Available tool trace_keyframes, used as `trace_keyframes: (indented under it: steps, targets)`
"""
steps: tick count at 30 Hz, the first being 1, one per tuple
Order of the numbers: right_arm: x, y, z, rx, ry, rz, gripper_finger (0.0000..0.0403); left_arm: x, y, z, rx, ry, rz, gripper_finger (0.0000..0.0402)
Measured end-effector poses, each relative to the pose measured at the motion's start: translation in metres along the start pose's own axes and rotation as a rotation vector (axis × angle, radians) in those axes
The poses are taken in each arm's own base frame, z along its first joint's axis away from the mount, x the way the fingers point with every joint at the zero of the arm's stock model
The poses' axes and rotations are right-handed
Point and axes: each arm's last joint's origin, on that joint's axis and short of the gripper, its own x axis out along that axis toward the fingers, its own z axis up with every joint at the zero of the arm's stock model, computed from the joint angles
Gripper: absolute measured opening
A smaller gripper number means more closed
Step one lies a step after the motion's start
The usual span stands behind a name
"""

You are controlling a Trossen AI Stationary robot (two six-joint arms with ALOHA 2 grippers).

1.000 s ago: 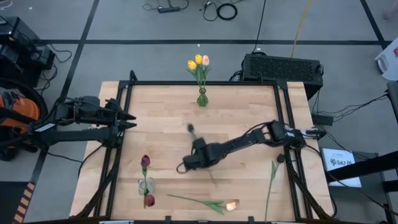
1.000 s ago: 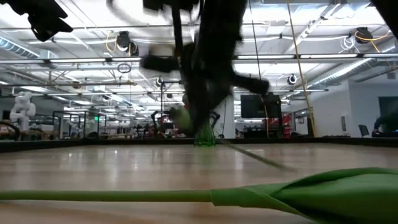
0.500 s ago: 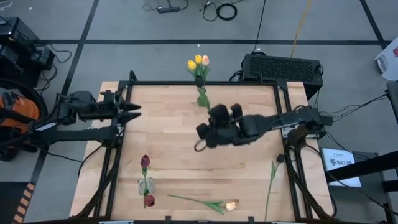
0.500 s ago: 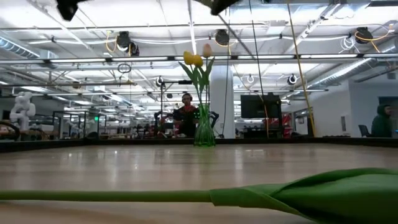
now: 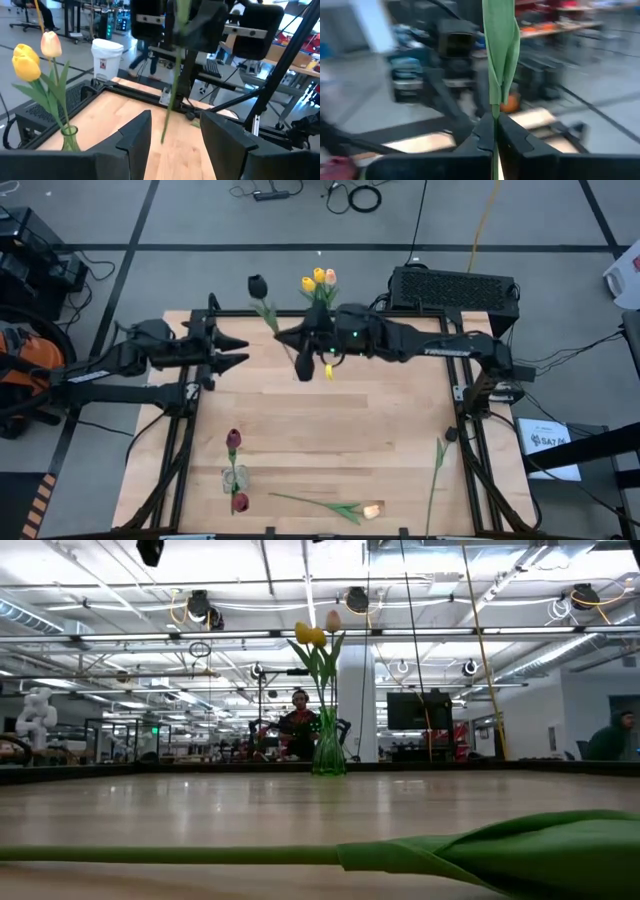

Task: Sort flowers into vase by color
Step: Put the left black flower into the transparent vase

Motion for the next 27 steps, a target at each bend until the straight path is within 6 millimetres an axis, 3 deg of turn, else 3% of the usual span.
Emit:
trace_keyframes:
  steps: [3, 11, 27]
  targets:
    - [0.013, -0.002, -0.006, -0.002, -0.018, 0.113, 0.0, 0.002, -0.001, 0.005, 0.004, -0.05, -0.016, 0.0176]
    - [0.037, -0.002, -0.025, -0.027, -0.053, 0.192, 0.0, 0.002, -0.003, 0.009, 0.015, -0.079, -0.075, 0.0176]
    - [0.038, 0.0, -0.02, -0.062, -0.119, 0.243, 0.0, 0.022, -0.001, 0.002, 0.036, -0.01, -0.092, 0.0176]
